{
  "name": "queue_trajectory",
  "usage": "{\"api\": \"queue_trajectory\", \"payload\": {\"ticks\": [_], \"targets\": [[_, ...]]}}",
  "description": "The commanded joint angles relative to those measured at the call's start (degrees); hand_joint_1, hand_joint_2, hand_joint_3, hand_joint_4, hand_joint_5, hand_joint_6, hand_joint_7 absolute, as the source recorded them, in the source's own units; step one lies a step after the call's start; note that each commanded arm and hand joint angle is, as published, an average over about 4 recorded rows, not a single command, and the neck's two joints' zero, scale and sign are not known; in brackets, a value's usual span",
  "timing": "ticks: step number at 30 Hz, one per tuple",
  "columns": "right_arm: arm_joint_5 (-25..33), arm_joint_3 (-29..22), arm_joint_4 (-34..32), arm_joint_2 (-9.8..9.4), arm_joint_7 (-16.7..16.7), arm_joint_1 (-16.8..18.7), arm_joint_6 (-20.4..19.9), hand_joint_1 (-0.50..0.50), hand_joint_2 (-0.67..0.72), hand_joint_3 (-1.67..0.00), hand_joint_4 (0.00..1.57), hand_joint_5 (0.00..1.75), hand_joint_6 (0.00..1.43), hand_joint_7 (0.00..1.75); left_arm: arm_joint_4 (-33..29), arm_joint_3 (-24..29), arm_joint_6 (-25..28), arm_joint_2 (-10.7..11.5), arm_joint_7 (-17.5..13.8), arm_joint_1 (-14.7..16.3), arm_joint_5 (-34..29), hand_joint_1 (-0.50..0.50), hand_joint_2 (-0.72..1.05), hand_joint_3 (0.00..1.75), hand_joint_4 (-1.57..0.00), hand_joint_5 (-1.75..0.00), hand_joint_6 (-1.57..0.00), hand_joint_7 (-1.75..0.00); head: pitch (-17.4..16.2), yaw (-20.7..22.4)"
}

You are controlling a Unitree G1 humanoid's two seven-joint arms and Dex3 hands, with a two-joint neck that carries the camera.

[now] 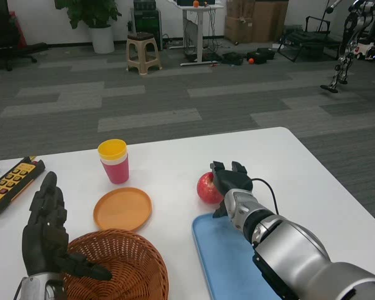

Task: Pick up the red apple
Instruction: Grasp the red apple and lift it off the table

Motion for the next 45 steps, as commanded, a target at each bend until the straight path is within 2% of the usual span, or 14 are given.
{"api": "queue_trajectory", "payload": {"ticks": [1, 3, 7, 13, 15, 18, 22, 24, 27, 29, 33, 36, 40, 45], "targets": [[0.38, -0.32, 0.78, -0.14, 1.32, -1.33, 0.37, -0.46, -0.54, -0.48, 0.0, 0.05, 0.0, 0.61, 0.15, -0.09, -0.37, 0.1, -0.16, 0.47, -0.11, -0.5, -0.64, 0.09, 0.0, 0.0, -0.31, 0.0, -0.94, -0.26], [0.42, -0.35, 0.82, -0.14, 1.47, -1.2, 0.26, -0.46, -0.54, -0.48, 0.01, 0.17, 0.01, 0.7, 0.22, -0.15, -0.37, -0.01, -0.16, 0.47, -0.11, -0.5, -0.64, 0.09, 0.0, 0.0, -0.31, 0.0, -1.67, -0.52], [0.36, -0.02, 0.82, -0.14, 1.47, -0.98, 0.0, -0.46, -0.51, -0.56, 0.23, 0.53, 0.13, 0.94, 0.28, -0.28, -0.37, -0.12, -0.16, 0.49, -0.11, -0.5, -0.64, 0.09, 0.0, 0.0, -0.31, 0.0, -1.62, -0.5], [0.34, 1.04, 0.73, -0.22, 1.58, -0.8, -0.11, -0.46, -0.54, -0.56, 0.51, 0.92, 0.34, 1.19, 0.37, -0.31, -0.37, -0.12, -0.16, 0.51, -0.11, -0.5, -0.64, 0.09, 0.0, 0.0, -0.31, -0.03, -1.1, -0.23], [0.34, 1.28, 0.73, -0.25, 1.65, -0.78, -0.11, -0.46, -0.54, -0.59, 0.57, 1.02, 0.4, 1.22, 0.37, -0.31, -0.37, -0.12, -0.16, 0.54, -0.11, -0.5, -0.64, 0.09, 0.0, 0.0, -0.31, -0.07, -0.98, -0.09], [0.31, 1.89, 0.78, -0.31, 1.84, -0.72, -0.11, -0.46, -0.56, -0.63, 0.64, 1.16, 0.46, 1.31, 0.37, -0.24, -0.37, -0.12, -0.16, 0.47, -0.11, -0.5, -0.64, 0.09, 0.0, 0.0, -0.31, -0.02, -0.8, 0.04], [0.25, 2.66, 0.73, -0.31, 2.17, -0.69, -0.11, -0.46, -0.6, -0.63, 0.81, 1.53, 0.56, 1.4, 0.37, -0.09, -0.37, -0.12, -0.16, 0.47, -0.11, -0.5, -0.64, 0.09, 0.0, 0.0, -0.31, 0.0, -0.52, 0.2], [0.25, 3.17, 0.73, -0.31, 2.28, -0.65, -0.11, -0.48, -0.6, -0.63, 0.9, 1.62, 0.61, 1.4, 0.37, 0.0, -0.37, -0.12, -0.16, 0.47, -0.11, -0.5, -0.64, 0.09, 0.0, 0.0, -0.31, 0.0, -0.43, 0.31], [0.18, 3.74, 0.69, -0.31, 2.39, -0.47, -0.16, -0.47, -0.6, -0.71, 0.98, 1.65, 0.64, 1.45, 0.37, 0.05, -0.37, -0.12, -0.16, 0.47, -0.11, -0.5, -0.64, 0.09, 0.0, 0.0, -0.31, 0.0, -0.5, 0.41], [0.12, 3.85, 0.6, -0.31, 2.41, -0.32, -0.2, -0.46, -0.6, -0.83, 1.03, 1.65, 0.67, 1.47, 0.37, 0.09, -0.37, -0.08, -0.16, 0.47, -0.11, -0.5, -0.64, 0.09, 0.0, 0.0, -0.33, 0.0, -0.59, 0.42], [0.07, 3.85, 0.56, -0.4, 2.41, -0.15, -0.29, -0.46, -0.59, -0.95, 1.06, 1.65, 0.73, 1.47, 0.37, 0.13, -0.37, -0.08, -0.16, 0.47, -0.11, -0.5, -0.64, 0.09, 0.0, 0.0, -0.31, 0.0, -0.94, 0.38], [0.18, 3.5, 0.01, -0.51, 2.11, 0.38, -1.02, -0.46, -0.54, -0.95, 1.13, 1.65, 0.8, 1.47, 0.37, 0.18, -0.37, -0.1, -0.16, 0.47, -0.11, -0.5, -0.64, 0.09, 0.0, 0.0, -0.31, 0.0, -0.97, 0.25], [0.25, 1.96, -1.2, -0.79, 1.05, 1.22, -2.88, -0.46, -0.6, -1.03, 1.2, 1.65, 0.88, 1.47, 0.37, 0.35, -0.37, -0.08, -0.25, 0.47, -0.11, -0.5, -0.64, 0.09, 0.0, 0.0, -0.31, -0.02, -0.71, 0.0], [0.34, -1.12, -2.48, -1.23, -0.13, 1.92, -4.99, -0.46, -0.6, -1.03, 1.23, 1.65, 0.91, 1.47, 0.42, 0.31, -0.37, 0.05, -0.34, 0.47, -0.2, -0.5, -0.64, 0.09, 0.0, 0.0, -0.31, 0.0, -0.33, 0.15]]}}
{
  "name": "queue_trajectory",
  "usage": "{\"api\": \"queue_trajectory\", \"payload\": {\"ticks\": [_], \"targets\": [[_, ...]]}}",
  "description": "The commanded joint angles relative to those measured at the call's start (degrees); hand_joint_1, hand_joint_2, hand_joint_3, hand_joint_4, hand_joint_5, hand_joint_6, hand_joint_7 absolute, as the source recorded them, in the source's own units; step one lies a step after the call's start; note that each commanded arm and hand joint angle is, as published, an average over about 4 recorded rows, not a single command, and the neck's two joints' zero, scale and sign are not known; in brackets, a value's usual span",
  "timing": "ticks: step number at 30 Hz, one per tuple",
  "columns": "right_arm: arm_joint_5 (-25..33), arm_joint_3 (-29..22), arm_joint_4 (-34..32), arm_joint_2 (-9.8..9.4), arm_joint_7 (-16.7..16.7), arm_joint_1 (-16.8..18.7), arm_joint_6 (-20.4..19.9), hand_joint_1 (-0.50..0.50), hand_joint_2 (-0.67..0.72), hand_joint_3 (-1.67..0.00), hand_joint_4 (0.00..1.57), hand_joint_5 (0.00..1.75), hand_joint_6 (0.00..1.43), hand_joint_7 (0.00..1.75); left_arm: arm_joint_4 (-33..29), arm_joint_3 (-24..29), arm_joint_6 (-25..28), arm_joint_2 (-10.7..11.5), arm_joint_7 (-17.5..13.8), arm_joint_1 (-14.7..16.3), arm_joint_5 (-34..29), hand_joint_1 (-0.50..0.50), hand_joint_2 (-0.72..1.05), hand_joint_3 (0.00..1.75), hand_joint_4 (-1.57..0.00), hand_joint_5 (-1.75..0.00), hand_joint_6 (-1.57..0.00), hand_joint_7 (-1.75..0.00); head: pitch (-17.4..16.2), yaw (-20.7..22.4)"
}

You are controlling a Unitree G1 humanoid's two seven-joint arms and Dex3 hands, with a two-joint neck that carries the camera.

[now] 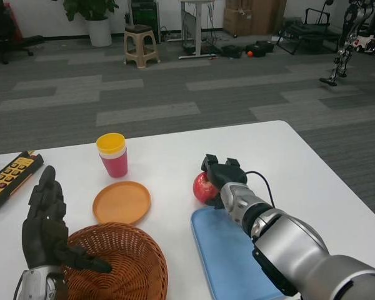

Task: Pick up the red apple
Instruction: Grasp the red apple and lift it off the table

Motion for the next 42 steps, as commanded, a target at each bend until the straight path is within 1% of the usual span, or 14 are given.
{"api": "queue_trajectory", "payload": {"ticks": [1, 4, 7, 10, 13, 17, 19, 22, 24, 27, 31, 37, 39, 42], "targets": [[0.25, -1.82, -0.88, -0.87, -0.97, 0.97, -1.33, -0.46, -0.6, -1.05, 1.23, 1.65, 0.92, 1.47, 0.38, 0.21, -0.37, 0.23, -0.27, 0.47, -0.19, -0.5, -0.64, 0.09, 0.0, 0.0, -0.31, 0.0, 0.26, 0.3], [0.25, -2.79, -0.94, -1.11, -1.32, 0.97, -1.88, -0.46, -0.6, -1.11, 1.25, 1.65, 0.94, 1.47, 0.44, 0.4, -0.37, 0.16, -0.27, 0.43, -0.19, -0.5, -0.64, 0.09, 0.0, 0.0, -0.31, -0.02, 0.49, 0.41], [0.25, -3.78, -1.25, -1.4, -1.67, 1.08, -2.74, -0.46, -0.6, -1.13, 1.26, 1.65, 0.96, 1.47, 0.53, 0.6, -0.37, 0.14, -0.27, 0.38, -0.19, -0.5, -0.64, 0.09, 0.0, 0.0, -0.31, -0.03, 0.74, 0.51], [0.25, -5.47, -3.86, -1.88, -1.78, 2.49, -3.2, -0.46, -0.6, -1.19, 1.26, 1.65, 0.98, 1.47, 0.42, 1.0, -0.37, 0.14, -0.27, 0.51, -0.19, -0.5, -0.64, 0.09, 0.0, 0.0, -0.31, 0.0, 1.11, 0.62], [0.38, -8.11, -5.42, -2.17, -1.72, 3.58, -5.02, -0.46, -0.6, -1.17, 1.28, 1.65, 1.0, 1.47, 0.36, 1.06, -0.37, 0.16, -0.27, 0.56, -0.19, -0.5, -0.64, 0.09, 0.0, 0.0, -0.31, 0.0, 1.47, 0.74], [1.17, -12.06, -5.6, -2.34, -1.72, 4.31, -7.64, -0.46, -0.6, -1.15, 1.28, 1.65, 1.0, 1.47, 0.27, 1.24, -0.37, 0.16, -0.27, 0.56, -0.19, -0.5, -0.64, 0.09, 0.0, 0.0, -0.31, 0.0, 1.93, 0.9], [2.45, -12.9, -6.0, -2.48, -1.76, 4.66, -8.91, -0.46, -0.6, -1.15, 1.28, 1.65, 1.0, 1.47, 0.22, 1.46, -0.37, 0.16, -0.27, 0.6, -0.19, -0.5, -0.64, 0.09, 0.0, 0.0, -0.31, 0.0, 1.98, 0.94], [4.82, -12.94, -7.09, -2.89, -1.89, 5.21, -10.54, -0.46, -0.6, -1.19, 1.3, 1.65, 1.0, 1.47, 0.22, 1.7, -0.37, 0.25, -0.27, 0.65, -0.19, -0.5, -0.64, 0.09, 0.0, 0.0, -0.31, 0.0, 2.06, 1.02], [6.07, -12.94, -7.75, -3.18, -1.96, 5.58, -11.35, -0.46, -0.6, -1.19, 1.31, 1.65, 1.0, 1.47, 0.22, 1.83, -0.37, 0.34, -0.27, 0.65, -0.19, -0.5, -0.64, 0.09, 0.0, 0.0, -0.31, -0.03, 2.1, 1.12], [8.11, -12.9, -8.63, -3.57, -1.98, 6.2, -12.38, -0.46, -0.6, -1.19, 1.31, 1.65, 1.01, 1.47, 0.22, 2.07, -0.37, 0.43, -0.27, 0.65, -0.19, -0.5, -0.64, 0.09, 0.0, 0.0, -0.33, -0.02, 2.12, 1.17], [9.17, -12.85, -9.16, -3.97, -1.98, 6.73, -12.52, -0.46, -0.6, -1.19, 1.31, 1.65, 1.03, 1.47, 0.31, 2.51, -0.37, 0.52, -0.27, 0.51, -0.28, -0.5, -0.64, 0.09, 0.0, 0.0, -0.34, 0.0, 2.17, 1.08], [10.09, -12.85, -8.98, -4.08, -2.14, 7.01, -12.96, -0.46, -0.6, -1.19, 1.32, 1.65, 1.03, 1.47, 0.53, 2.47, -0.37, 0.63, -0.27, 0.01, -0.54, -0.5, -0.64, 0.09, 0.0, 0.0, -0.34, 0.0, 1.86, 0.88], [10.47, -12.81, -8.98, -4.19, -2.47, 7.03, -13.46, -0.46, -0.6, -1.19, 1.36, 1.65, 1.01, 1.47, 0.66, 2.47, -0.37, 0.67, -0.27, -0.1, -0.61, -0.5, -0.64, 0.09, 0.0, 0.0, -0.34, 0.0, 1.82, 0.83], [10.69, -12.77, -9.03, -4.45, -2.8, 6.92, -13.92, -0.46, -0.59, -1.19, 1.43, 1.65, 0.85, 1.45, 0.8, 2.47, -0.37, 0.69, -0.27, -0.15, -0.7, -0.5, -0.64, 0.09, 0.0, 0.0, -0.34, 0.0, 1.82, 0.83]]}}
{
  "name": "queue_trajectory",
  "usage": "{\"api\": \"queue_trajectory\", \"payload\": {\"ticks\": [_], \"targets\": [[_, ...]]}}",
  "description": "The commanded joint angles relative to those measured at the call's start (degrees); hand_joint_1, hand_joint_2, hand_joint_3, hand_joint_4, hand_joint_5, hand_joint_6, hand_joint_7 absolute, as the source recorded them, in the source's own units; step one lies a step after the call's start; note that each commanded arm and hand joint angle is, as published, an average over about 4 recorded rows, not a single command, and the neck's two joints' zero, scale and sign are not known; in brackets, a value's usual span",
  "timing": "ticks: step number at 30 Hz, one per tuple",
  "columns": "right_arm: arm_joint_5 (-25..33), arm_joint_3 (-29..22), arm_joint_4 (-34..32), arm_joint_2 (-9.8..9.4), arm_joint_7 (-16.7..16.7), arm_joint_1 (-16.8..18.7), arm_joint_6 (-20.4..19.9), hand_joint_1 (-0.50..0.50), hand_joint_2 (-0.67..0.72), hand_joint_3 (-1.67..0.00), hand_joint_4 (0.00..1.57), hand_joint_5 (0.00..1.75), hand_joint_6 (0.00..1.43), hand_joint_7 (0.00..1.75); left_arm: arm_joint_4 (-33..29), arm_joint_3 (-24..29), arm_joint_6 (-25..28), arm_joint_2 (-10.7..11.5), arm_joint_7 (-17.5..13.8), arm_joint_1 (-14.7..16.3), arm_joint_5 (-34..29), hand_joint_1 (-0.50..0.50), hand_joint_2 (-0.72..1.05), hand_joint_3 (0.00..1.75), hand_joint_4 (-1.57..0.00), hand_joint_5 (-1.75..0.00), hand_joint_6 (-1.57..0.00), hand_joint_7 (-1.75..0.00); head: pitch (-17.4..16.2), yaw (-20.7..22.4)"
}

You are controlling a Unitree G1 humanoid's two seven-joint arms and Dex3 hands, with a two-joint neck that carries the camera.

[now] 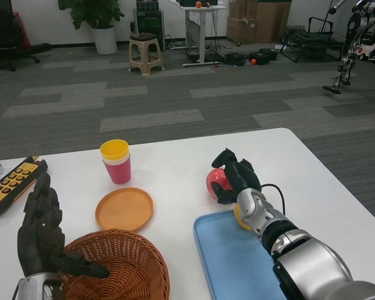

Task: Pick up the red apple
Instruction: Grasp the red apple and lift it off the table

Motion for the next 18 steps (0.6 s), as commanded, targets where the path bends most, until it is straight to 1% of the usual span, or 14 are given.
{"api": "queue_trajectory", "payload": {"ticks": [1, 2, 3, 4, 5, 6, 7, 9, 10, 11, 12, 13, 14, 18], "targets": [[0.63, -0.32, -0.44, -0.98, -0.8, 0.25, -0.89, -0.46, -0.59, -1.17, 1.38, 1.65, 0.75, 1.43, 0.61, 0.18, -0.28, 0.7, -0.21, -0.24, -0.1, -0.5, -0.64, 0.09, 0.0, 0.0, -0.34, 0.0, -0.03, -0.07], [0.63, -0.29, -0.46, -1.05, -0.82, 0.19, -0.93, -0.46, -0.59, -1.15, 1.31, 1.65, 0.69, 1.41, 0.61, 0.18, -0.28, 0.7, -0.21, -0.24, -0.1, -0.5, -0.64, 0.09, 0.0, 0.0, -0.34, 0.0, -0.04, -0.1], [0.61, -0.25, -0.46, -1.16, -0.8, 0.08, -0.95, -0.46, -0.59, -1.13, 1.18, 1.65, 0.58, 1.38, 0.59, 0.16, -0.28, 0.7, -0.21, -0.26, -0.1, -0.5, -0.64, 0.09, 0.0, 0.0, -0.34, 0.0, -0.06, -0.14], [0.59, -0.21, -0.46, -1.27, -0.78, -0.03, -0.97, -0.46, -0.59, -1.07, 0.92, 1.58, 0.41, 1.29, 0.57, 0.14, -0.28, 0.7, -0.21, -0.29, -0.1, -0.5, -0.64, 0.09, 0.0, 0.0, -0.34, 0.0, -0.07, -0.17], [0.59, -0.16, -0.46, -1.33, -0.76, -0.19, -0.95, -0.46, -0.57, -1.03, 0.71, 1.5, 0.3, 1.2, 0.57, 0.09, -0.28, 0.7, -0.21, -0.31, -0.1, -0.5, -0.64, 0.09, 0.0, 0.0, -0.34, 0.0, -0.06, -0.14], [0.59, -0.12, -0.46, -1.4, -0.73, -0.34, -0.93, -0.46, -0.56, -0.99, 0.45, 1.36, 0.17, 1.06, 0.57, 0.05, -0.28, 0.7, -0.21, -0.33, -0.1, -0.5, -0.64, 0.09, 0.0, 0.0, -0.34, 0.0, -0.06, -0.14], [0.61, -0.1, -0.46, -1.4, -0.73, -0.43, -0.91, -0.46, -0.54, -0.95, 0.26, 1.21, 0.09, 0.94, 0.57, 0.03, -0.28, 0.7, -0.21, -0.33, -0.1, -0.5, -0.64, 0.09, 0.0, 0.0, -0.34, 0.0, -0.11, -0.11], [0.68, 0.1, -0.42, -1.44, -0.51, -0.78, -0.76, -0.44, -0.54, -0.87, 0.09, 0.73, 0.03, 0.7, 0.57, 0.01, -0.28, 0.7, -0.21, -0.33, -0.1, -0.5, -0.64, 0.09, 0.0, 0.0, -0.34, 0.0, -0.2, -0.11], [0.7, 0.5, -0.26, -1.48, -0.1, -1.15, -0.4, -0.44, -0.54, -0.83, 0.04, 0.51, 0.01, 0.59, 0.57, -0.02, -0.28, 0.68, -0.21, -0.33, -0.08, -0.5, -0.64, 0.09, 0.0, 0.0, -0.34, -0.02, -0.24, -0.12], [0.72, 0.89, -0.11, -1.53, 0.32, -1.53, -0.05, -0.44, -0.54, -0.75, 0.0, 0.24, 0.0, 0.45, 0.57, -0.04, -0.28, 0.66, -0.21, -0.33, -0.06, -0.5, -0.64, 0.09, 0.0, 0.0, -0.34, -0.02, -0.26, -0.19], [0.74, 1.35, 0.16, -1.55, 0.89, -1.99, 0.56, -0.45, -0.54, -0.71, 0.0, 0.15, 0.0, 0.38, 0.57, -0.1, -0.28, 0.63, -0.21, -0.31, -0.04, -0.5, -0.64, 0.09, 0.0, 0.0, -0.34, -0.02, -0.32, -0.26], [0.76, 1.82, 0.42, -1.57, 1.46, -2.45, 1.18, -0.46, -0.53, -0.63, 0.0, 0.05, 0.0, 0.3, 0.57, -0.17, -0.28, 0.61, -0.21, -0.29, -0.01, -0.5, -0.64, 0.09, 0.0, 0.0, -0.34, -0.02, -0.32, -0.3], [0.79, 2.28, 0.68, -1.57, 2.01, -2.87, 1.82, -0.46, -0.51, -0.56, 0.0, 0.0, 0.0, 0.24, 0.53, -0.24, -0.28, 0.61, -0.21, -0.22, -0.01, -0.5, -0.64, 0.09, 0.0, 0.0, -0.34, 0.0, -0.36, -0.34], [0.81, 4.72, 1.61, -1.33, 3.88, -4.36, 3.71, -0.46, -0.41, -0.36, 0.0, 0.0, 0.0, 0.14, 0.26, -0.65, -0.28, 0.59, -0.27, 0.18, -0.01, -0.5, -0.64, 0.09, 0.0, 0.0, -0.34, 0.0, -0.59, -0.83]]}}
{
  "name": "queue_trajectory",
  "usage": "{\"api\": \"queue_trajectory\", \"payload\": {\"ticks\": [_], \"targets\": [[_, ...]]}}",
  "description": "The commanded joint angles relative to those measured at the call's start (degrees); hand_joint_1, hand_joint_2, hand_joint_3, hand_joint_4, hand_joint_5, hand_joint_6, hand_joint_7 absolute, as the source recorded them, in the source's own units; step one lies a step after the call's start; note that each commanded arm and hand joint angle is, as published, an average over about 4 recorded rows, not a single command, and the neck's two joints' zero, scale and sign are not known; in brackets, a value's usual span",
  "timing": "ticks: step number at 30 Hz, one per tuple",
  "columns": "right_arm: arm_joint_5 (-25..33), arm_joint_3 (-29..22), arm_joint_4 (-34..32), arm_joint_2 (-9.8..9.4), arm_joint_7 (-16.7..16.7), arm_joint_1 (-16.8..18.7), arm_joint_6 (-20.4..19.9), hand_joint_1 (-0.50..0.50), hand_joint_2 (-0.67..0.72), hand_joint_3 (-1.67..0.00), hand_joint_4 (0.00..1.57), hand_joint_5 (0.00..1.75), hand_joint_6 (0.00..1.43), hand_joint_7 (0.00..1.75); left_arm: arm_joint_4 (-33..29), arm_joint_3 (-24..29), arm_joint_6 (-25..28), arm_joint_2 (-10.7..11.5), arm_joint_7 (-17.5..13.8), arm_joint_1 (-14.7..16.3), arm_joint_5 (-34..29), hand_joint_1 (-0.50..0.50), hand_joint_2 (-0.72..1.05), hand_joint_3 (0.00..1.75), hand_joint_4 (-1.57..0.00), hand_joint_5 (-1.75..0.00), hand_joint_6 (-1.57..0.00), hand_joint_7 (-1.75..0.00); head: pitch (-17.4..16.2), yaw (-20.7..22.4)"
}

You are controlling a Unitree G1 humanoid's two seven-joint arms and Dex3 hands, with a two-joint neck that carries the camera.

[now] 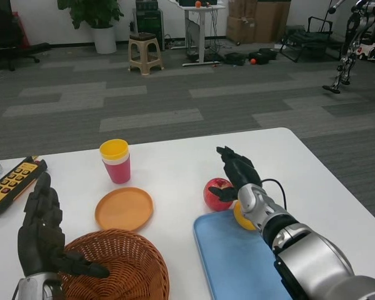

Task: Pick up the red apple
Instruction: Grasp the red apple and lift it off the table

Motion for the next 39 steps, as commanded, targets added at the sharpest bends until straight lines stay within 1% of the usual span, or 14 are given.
{"api": "queue_trajectory", "payload": {"ticks": [1, 2, 5, 7, 12, 16, 18, 23, 25, 27, 29, 34, 37, 39], "targets": [[0.27, 2.23, 1.25, -0.11, 1.46, -2.6, 1.79, -0.46, -0.38, -0.32, 0.0, 0.0, 0.0, 0.14, 0.17, -0.53, -0.27, 0.55, -0.29, 0.24, 0.0, -0.5, -0.64, 0.09, 0.0, 0.0, -0.34, 0.0, -0.23, -0.46], [0.27, 2.89, 1.74, 0.04, 1.61, -3.06, 2.19, -0.46, -0.34, -0.28, 0.0, 0.0, 0.0, 0.12, 0.22, -0.71, -0.27, 0.53, -0.29, 0.2, 0.0, -0.5, -0.64, 0.09, 0.0, 0.0, -0.34, 0.0, -0.38, -0.74], [0.27, 4.65, 3.06, 0.59, 1.99, -4.22, 3.2, -0.46, -0.29, -0.2, 0.0, 0.0, 0.0, 0.07, 0.35, -1.11, -0.27, 0.5, -0.29, 0.07, 0.0, -0.5, -0.64, 0.09, 0.0, 0.0, -0.34, 0.0, -0.56, -1.14], [0.27, 5.48, 3.67, 0.94, 2.16, -4.75, 4.08, -0.46, -0.29, -0.16, 0.0, 0.0, 0.0, 0.07, 0.39, -1.37, -0.27, 0.5, -0.29, -0.07, -0.05, -0.5, -0.64, 0.09, 0.0, 0.0, -0.34, 0.0, -0.7, -1.55], [0.25, 5.99, 6.11, 2.11, 2.1, -6.2, 7.06, -0.46, -0.29, -0.16, 0.0, 0.0, 0.0, 0.07, 0.57, -2.14, -0.27, 0.5, -0.29, -0.55, -0.11, -0.5, -0.64, 0.09, 0.0, 0.0, -0.34, -0.02, -0.94, -2.53], [-0.52, 6.23, 8.53, 2.97, 1.13, -7.67, 9.88, -0.49, -0.38, -0.24, 0.0, 0.0, 0.0, 0.07, 0.81, -2.84, -0.27, 0.5, -0.29, -0.92, -0.2, -0.5, -0.64, 0.09, 0.0, 0.0, -0.36, 0.0, -0.83, -2.8], [-1.09, 6.25, 9.1, 3.23, 0.78, -7.82, 10.84, -0.48, -0.45, -0.28, 0.0, 0.0, 0.0, 0.07, 0.85, -2.95, -0.27, 0.5, -0.29, -0.95, -0.27, -0.5, -0.64, 0.09, 0.0, 0.0, -0.35, 0.0, -0.83, -2.8], [-2.06, 6.3, 11.14, 3.65, 0.19, -8.04, 12.73, -0.46, -0.51, -0.36, 0.0, 0.0, 0.0, 0.14, 0.72, -3.04, -0.27, 0.5, -0.4, -0.9, -0.42, -0.5, -0.64, 0.09, 0.0, 0.0, -0.34, 0.0, -0.17, -2.19], [-2.28, 6.23, 11.73, 3.82, 0.08, -8.04, 13.33, -0.47, -0.54, -0.46, 0.0, 0.0, 0.0, 0.17, 0.61, -3.02, -0.27, 0.5, -0.47, -0.77, -0.44, -0.5, -0.64, 0.09, 0.0, 0.0, -0.34, 0.0, 0.32, -2.03], [-2.37, 6.21, 12.46, 4.02, 0.1, -8.0, 13.74, -0.49, -0.54, -0.54, 0.0, 0.0, 0.0, 0.21, 0.54, -2.97, -0.27, 0.55, -0.53, -0.59, -0.44, -0.5, -0.64, 0.09, 0.0, 0.0, -0.34, 0.0, 1.17, -1.92], [-2.37, 6.23, 13.12, 4.15, 0.14, -7.91, 14.01, -0.5, -0.54, -0.56, 0.0, 0.0, 0.0, 0.24, 0.52, -2.95, -0.27, 0.59, -0.56, -0.46, -0.49, -0.5, -0.64, 0.09, 0.0, 0.0, -0.34, 0.0, 1.32, -2.13], [-2.59, 6.54, 13.87, 4.37, 0.16, -7.78, 14.16, -0.5, -0.54, -0.63, 0.0, 0.0, 0.0, 0.28, 0.52, -2.97, -0.27, 0.59, -0.56, -0.4, -0.53, -0.5, -0.64, 0.09, 0.0, 0.0, -0.34, 0.0, 0.13, -2.21], [-2.85, 6.85, 14.13, 4.68, 0.43, -7.36, 14.14, -0.5, -0.54, -0.63, 0.0, 0.0, 0.0, 0.33, 0.52, -3.04, -0.27, 0.57, -0.56, -0.26, -0.57, -0.5, -0.64, 0.09, 0.0, 0.0, -0.34, 0.0, -0.6, -2.03], [-3.05, 7.26, 14.13, 4.9, 0.74, -6.9, 14.12, -0.48, -0.54, -0.63, 0.0, 0.0, 0.0, 0.35, 0.52, -3.04, -0.27, 0.53, -0.56, -0.15, -0.64, -0.5, -0.64, 0.09, 0.0, 0.0, -0.34, 0.0, -0.92, -1.94]]}}
